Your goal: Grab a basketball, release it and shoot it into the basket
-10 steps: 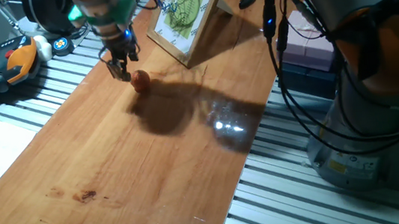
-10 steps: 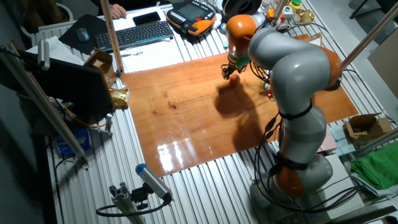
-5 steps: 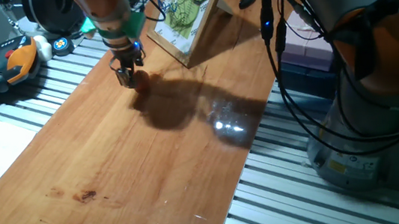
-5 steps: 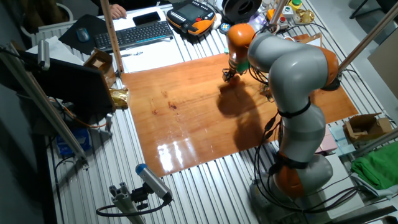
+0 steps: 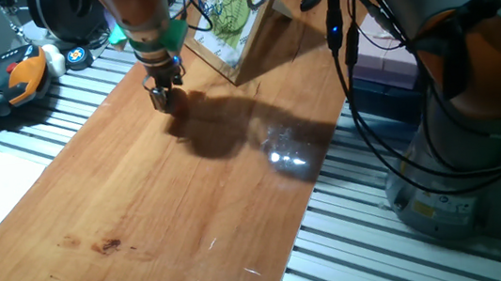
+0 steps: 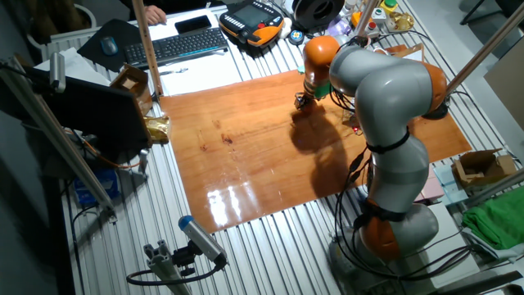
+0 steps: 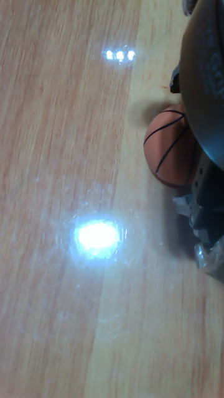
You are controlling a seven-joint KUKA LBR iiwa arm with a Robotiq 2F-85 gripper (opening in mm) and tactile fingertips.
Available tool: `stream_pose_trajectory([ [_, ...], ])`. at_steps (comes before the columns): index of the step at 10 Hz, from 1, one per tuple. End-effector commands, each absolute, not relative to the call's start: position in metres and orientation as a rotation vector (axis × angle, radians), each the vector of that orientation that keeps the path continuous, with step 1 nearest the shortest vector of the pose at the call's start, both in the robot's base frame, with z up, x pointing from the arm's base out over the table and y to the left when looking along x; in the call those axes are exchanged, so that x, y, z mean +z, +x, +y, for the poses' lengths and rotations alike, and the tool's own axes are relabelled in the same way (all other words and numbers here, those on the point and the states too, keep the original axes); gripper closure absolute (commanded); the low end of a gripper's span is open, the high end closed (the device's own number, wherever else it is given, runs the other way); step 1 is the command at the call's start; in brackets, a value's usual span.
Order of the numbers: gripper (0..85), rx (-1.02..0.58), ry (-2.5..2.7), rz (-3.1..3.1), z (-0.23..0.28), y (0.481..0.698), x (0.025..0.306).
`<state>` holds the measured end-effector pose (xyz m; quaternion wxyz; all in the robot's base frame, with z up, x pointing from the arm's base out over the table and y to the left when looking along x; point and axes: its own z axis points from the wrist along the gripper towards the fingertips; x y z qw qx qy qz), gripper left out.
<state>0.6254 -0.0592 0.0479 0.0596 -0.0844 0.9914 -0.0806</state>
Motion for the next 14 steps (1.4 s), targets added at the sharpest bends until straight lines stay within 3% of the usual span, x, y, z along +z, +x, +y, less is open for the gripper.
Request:
stream_pose_trajectory([
  [1, 4.3, -0.242, -0.260, 2.993, -0.059, 0.626, 0.045],
  [3, 5.0, -0.229, -0.271, 2.990, -0.060, 0.626, 0.043],
  [5, 14.3, -0.213, -0.300, 2.989, -0.061, 0.625, 0.041],
  [9, 70.7, -0.212, -0.394, 3.002, -0.056, 0.627, 0.051],
  [10, 79.7, -0.202, -0.395, 3.030, -0.053, 0.628, 0.063],
  [14, 82.0, -0.237, -0.374, 3.069, -0.042, 0.615, 0.128],
])
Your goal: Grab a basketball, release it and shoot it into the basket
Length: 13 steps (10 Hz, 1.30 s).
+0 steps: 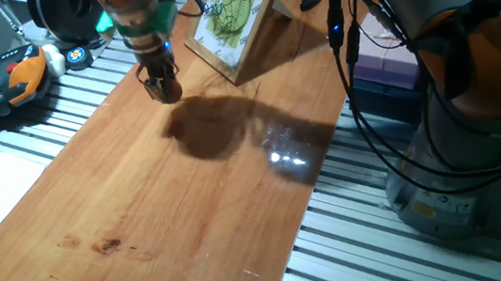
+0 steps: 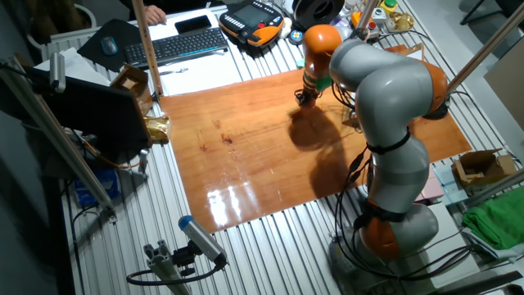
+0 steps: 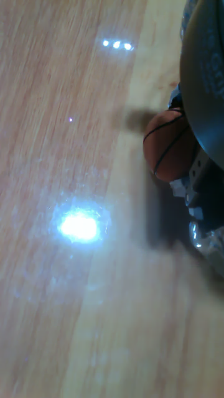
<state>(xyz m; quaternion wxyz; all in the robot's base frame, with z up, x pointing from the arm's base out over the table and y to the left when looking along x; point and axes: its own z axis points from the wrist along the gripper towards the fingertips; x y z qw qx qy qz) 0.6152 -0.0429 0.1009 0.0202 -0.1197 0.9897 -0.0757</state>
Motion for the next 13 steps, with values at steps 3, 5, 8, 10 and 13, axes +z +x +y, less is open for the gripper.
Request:
stream_pose_trajectory([
  [3, 84.3, -0.332, -0.365, 3.058, -0.058, 0.595, 0.176],
  [5, 84.3, -0.332, -0.332, 3.051, -0.075, 0.579, 0.197],
  [8, 84.3, -0.373, -0.359, 3.048, -0.072, 0.565, 0.211],
  [10, 84.3, -0.369, -0.392, 3.054, -0.068, 0.567, 0.209],
  [13, 84.3, -0.340, -0.347, 3.079, -0.068, 0.567, 0.209],
])
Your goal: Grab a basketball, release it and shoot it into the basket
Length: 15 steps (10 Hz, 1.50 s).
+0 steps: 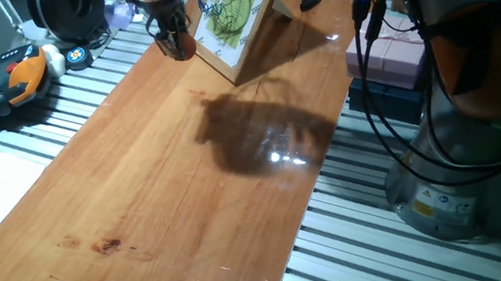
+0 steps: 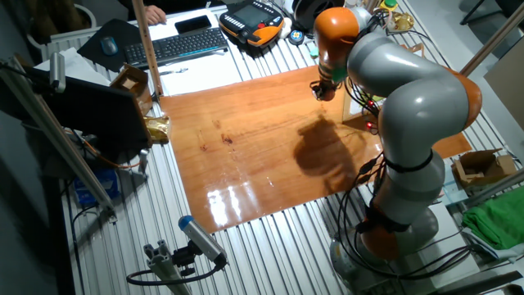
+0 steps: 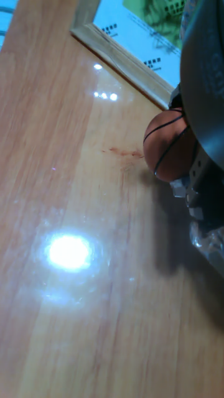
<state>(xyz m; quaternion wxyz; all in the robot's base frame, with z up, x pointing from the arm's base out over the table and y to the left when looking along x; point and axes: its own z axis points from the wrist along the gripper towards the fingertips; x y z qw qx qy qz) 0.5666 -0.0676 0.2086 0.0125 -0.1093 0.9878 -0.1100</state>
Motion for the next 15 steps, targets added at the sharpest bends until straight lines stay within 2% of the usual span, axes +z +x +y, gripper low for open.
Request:
stream_pose_trajectory([
  [1, 84.3, -0.360, -0.293, 3.075, -0.068, 0.567, 0.209],
  [5, 84.3, -0.425, -0.155, 3.006, -0.068, 0.567, 0.209],
  [7, 84.3, -0.548, -0.079, 2.957, -0.068, 0.567, 0.209],
  [10, 84.3, -0.608, -0.074, 2.985, -0.068, 0.567, 0.209],
  [15, 84.3, -0.476, -0.178, 3.034, -0.122, 0.576, 0.284],
])
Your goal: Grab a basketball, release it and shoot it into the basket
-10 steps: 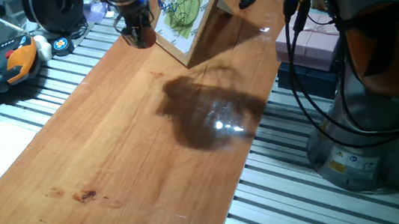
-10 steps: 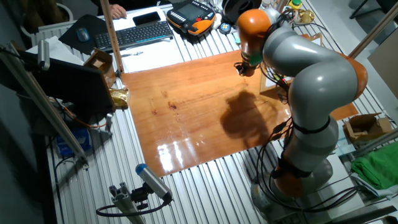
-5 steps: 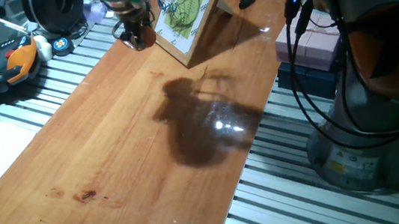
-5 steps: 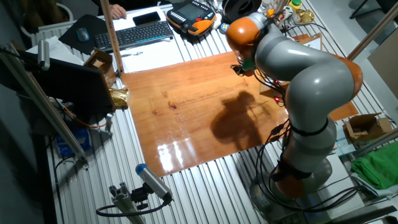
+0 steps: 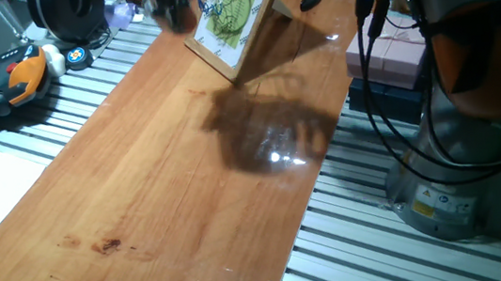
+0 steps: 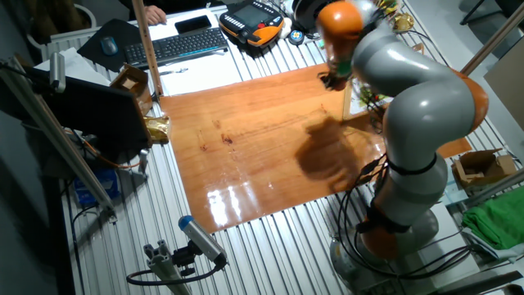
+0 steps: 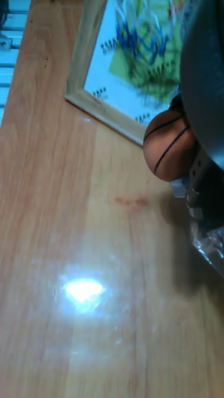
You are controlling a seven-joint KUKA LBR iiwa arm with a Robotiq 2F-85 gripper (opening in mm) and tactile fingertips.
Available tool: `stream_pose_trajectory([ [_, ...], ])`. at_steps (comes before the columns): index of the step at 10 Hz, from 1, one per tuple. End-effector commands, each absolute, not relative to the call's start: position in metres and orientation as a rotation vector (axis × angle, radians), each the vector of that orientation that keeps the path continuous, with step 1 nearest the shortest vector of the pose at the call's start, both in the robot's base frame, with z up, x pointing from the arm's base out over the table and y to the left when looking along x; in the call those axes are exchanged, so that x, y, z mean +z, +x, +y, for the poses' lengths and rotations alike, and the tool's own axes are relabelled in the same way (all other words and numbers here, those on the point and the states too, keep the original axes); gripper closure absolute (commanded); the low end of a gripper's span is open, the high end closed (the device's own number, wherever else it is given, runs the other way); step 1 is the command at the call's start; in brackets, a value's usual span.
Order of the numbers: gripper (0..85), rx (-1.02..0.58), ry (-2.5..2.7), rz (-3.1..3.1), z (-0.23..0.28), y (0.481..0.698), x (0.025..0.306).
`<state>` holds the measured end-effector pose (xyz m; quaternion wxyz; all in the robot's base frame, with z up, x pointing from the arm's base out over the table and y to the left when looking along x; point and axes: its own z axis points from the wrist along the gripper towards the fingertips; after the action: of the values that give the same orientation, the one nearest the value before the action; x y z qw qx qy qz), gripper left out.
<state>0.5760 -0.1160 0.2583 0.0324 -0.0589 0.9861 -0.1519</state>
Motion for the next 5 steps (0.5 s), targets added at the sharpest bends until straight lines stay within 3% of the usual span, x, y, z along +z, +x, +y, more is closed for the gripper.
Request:
stream_pose_trajectory([
  [1, 84.3, -0.446, -0.185, 3.041, -0.130, 0.577, 0.294],
  [5, 84.3, -0.336, -0.275, 3.064, -0.169, 0.578, 0.323],
])
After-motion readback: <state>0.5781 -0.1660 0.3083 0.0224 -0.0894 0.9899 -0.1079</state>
